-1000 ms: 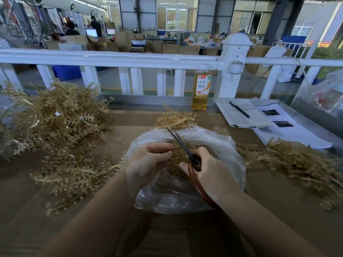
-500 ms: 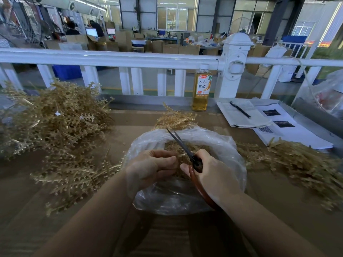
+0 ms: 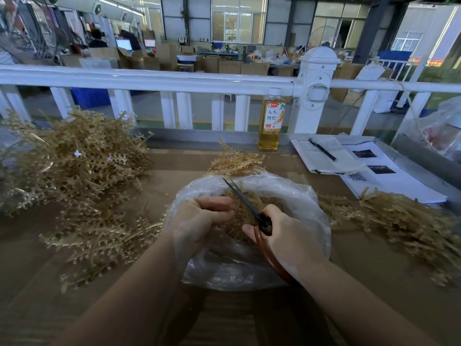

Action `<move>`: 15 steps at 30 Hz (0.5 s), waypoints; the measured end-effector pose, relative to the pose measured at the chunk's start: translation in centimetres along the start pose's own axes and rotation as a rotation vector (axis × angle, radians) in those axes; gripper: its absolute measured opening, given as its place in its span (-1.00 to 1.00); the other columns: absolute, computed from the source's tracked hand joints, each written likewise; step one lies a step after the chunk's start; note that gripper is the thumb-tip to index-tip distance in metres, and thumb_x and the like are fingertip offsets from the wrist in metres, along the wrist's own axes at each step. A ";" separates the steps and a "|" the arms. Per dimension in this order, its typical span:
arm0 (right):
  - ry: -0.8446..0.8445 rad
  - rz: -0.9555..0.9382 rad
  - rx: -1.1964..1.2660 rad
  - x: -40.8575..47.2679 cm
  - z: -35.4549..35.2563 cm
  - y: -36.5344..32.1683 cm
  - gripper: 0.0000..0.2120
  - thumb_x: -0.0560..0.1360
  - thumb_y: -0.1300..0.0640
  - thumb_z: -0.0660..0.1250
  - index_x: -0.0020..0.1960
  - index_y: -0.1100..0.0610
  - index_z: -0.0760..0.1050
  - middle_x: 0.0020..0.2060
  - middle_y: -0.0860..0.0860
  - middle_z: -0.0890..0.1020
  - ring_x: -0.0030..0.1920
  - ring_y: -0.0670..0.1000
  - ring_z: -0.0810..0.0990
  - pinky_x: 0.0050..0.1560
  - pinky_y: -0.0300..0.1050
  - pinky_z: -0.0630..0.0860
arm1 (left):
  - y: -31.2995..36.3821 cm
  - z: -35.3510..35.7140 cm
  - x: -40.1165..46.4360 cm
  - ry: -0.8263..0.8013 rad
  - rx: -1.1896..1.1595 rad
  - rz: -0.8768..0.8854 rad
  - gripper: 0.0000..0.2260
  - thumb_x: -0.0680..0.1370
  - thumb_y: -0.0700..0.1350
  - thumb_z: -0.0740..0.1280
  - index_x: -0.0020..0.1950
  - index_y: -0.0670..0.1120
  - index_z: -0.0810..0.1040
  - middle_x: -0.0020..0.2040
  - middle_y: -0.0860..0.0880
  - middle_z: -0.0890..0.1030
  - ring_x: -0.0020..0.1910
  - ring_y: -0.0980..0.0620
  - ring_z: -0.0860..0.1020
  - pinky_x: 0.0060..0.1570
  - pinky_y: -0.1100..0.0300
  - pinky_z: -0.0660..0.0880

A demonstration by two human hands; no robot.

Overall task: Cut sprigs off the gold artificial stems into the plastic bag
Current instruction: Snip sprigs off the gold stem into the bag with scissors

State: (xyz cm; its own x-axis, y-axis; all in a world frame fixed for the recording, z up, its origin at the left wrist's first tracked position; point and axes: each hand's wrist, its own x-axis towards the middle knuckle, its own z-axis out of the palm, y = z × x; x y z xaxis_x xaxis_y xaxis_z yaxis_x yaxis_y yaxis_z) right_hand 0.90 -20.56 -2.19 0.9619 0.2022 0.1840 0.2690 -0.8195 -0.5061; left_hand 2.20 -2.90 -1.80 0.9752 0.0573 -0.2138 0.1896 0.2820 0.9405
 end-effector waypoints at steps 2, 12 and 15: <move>0.008 -0.008 0.007 0.0 0.0 0.1 -0.70 0.50 -0.30 0.23 -0.02 -0.08 0.34 -0.23 -0.14 0.55 -0.18 -0.05 0.54 -0.20 -0.18 0.42 | -0.2 0.2 0.3 0.034 -0.040 0.048 -0.76 0.33 -0.47 0.41 -0.29 -0.13 0.69 -0.24 -0.09 0.70 -0.29 0.06 0.66 -0.41 0.32 0.53; -0.002 -0.053 0.043 -0.2 -0.4 0.1 -0.70 0.50 -0.32 0.20 -0.07 -0.09 0.33 -0.31 -0.14 0.51 -0.21 -0.06 0.54 -0.22 -0.16 0.39 | -0.7 0.6 0.5 -0.008 -0.270 0.011 -0.80 0.25 -0.41 0.39 -0.21 -0.20 0.68 -0.28 -0.10 0.68 -0.30 0.03 0.66 -0.31 0.27 0.58; -0.021 -0.075 0.027 -0.3 -0.5 0.0 -0.70 0.51 -0.30 0.20 -0.04 -0.08 0.34 -0.30 -0.14 0.52 -0.22 -0.09 0.54 -0.27 -0.24 0.37 | -0.6 0.6 0.5 0.009 -0.234 0.041 -0.75 0.22 -0.39 0.40 -0.13 -0.22 0.63 -0.34 -0.09 0.66 -0.37 0.04 0.64 -0.35 0.26 0.58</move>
State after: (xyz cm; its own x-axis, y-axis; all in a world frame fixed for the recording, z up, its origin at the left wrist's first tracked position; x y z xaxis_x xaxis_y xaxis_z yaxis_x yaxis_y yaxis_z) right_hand 0.59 -20.87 -1.80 0.9397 0.2742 0.2045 0.3414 -0.7871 -0.5138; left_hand 2.61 -3.67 -2.30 0.9803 0.0819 -0.1798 0.1168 0.4938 0.8617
